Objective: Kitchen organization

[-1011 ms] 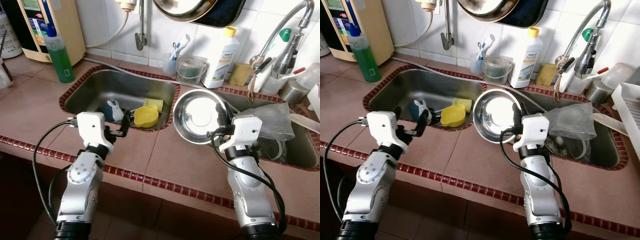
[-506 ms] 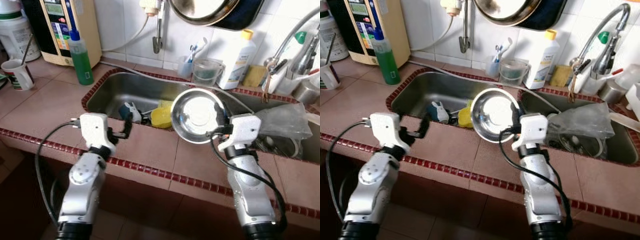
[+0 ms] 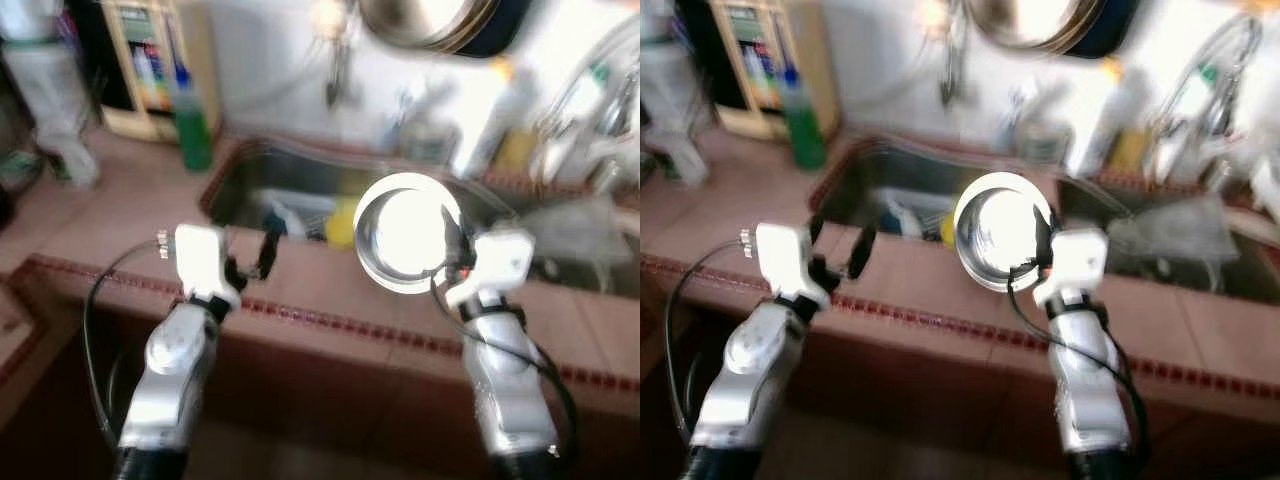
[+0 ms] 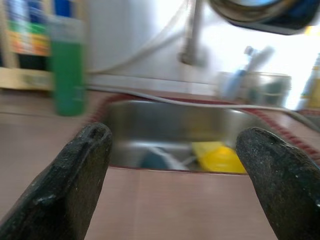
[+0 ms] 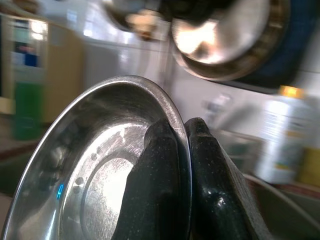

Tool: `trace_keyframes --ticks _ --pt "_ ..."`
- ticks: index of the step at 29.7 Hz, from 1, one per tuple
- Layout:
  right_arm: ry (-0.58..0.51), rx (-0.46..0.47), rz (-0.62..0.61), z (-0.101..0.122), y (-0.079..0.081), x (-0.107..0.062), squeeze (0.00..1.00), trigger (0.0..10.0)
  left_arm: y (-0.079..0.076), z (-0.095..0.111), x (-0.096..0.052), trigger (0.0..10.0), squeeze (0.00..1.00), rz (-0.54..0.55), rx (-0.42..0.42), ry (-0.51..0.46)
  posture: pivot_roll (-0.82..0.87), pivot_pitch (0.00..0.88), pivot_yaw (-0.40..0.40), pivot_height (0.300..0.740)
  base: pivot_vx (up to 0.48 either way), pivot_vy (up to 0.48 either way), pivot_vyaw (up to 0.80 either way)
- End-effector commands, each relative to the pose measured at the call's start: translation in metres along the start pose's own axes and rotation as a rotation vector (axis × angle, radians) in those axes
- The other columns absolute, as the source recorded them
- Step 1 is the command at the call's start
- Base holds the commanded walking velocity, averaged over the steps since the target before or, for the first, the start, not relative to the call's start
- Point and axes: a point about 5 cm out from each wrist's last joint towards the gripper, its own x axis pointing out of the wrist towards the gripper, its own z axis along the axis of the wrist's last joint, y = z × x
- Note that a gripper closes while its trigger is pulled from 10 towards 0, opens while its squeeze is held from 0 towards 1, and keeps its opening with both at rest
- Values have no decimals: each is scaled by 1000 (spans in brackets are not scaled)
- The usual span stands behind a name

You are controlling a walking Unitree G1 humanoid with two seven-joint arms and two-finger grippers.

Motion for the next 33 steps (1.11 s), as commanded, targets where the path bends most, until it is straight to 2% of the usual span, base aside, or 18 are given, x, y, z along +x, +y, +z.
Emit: trace_keyframes --ticks 1,5,7,16,33 --pt "-20 -25 -23 5 -10 2 0 10000 -10 3 4 10000 0 -29 1 -13 -3 0 -30 740 0 0 0" --pt "-20 -27 -23 5 -11 2 0 10000 -13 3 4 10000 0 -35 10 -7 -4 0 -30 740 0 0 0" --pt "-19 -30 -25 4 -12 2 0 10000 -16 2 4 10000 0 -44 41 -5 -4 0 -31 740 0 0 0" --pt "-19 -36 -29 5 -14 3 0 10000 -18 3 4 10000 0 -65 44 -8 -6 0 -31 740 0 0 0" --pt "-24 -43 -20 6 -14 7 0 10000 -18 6 5 10000 0 -65 50 -20 1 0 -41 740 338 0 0"
